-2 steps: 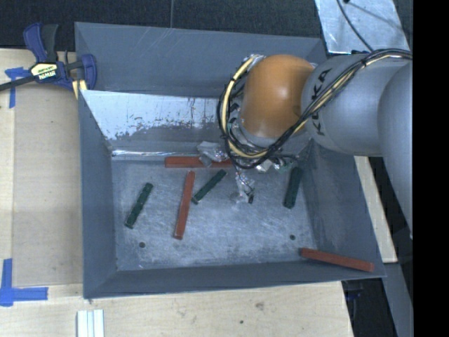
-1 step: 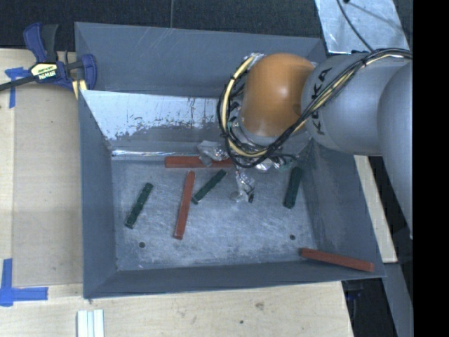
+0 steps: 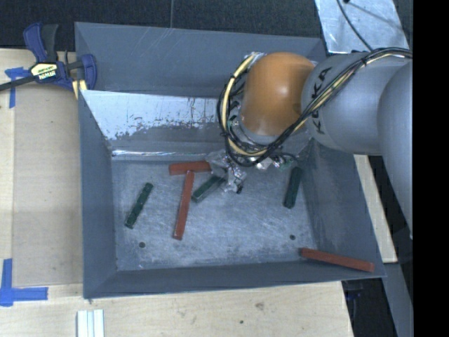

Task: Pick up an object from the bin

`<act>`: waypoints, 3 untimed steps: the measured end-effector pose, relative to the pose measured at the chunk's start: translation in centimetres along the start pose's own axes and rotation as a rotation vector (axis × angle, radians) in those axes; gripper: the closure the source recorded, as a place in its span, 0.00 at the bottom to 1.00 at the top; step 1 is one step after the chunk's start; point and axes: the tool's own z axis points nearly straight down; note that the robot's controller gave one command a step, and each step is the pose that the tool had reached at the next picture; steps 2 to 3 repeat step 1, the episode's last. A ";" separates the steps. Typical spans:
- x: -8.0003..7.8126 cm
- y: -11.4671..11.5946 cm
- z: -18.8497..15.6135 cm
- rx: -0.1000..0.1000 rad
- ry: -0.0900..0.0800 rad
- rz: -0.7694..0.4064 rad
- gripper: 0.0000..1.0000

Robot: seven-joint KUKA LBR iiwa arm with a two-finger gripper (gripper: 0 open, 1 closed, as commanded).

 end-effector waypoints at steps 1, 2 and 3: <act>-0.3 -0.2 -8.2 0.001 0.002 0.005 1.00; -0.3 -0.2 -8.2 0.001 0.002 0.005 1.00; -0.3 -0.2 -8.2 0.001 0.002 0.005 1.00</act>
Offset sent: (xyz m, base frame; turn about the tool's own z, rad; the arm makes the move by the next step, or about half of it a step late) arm -0.0002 -0.0001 0.0759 0.0000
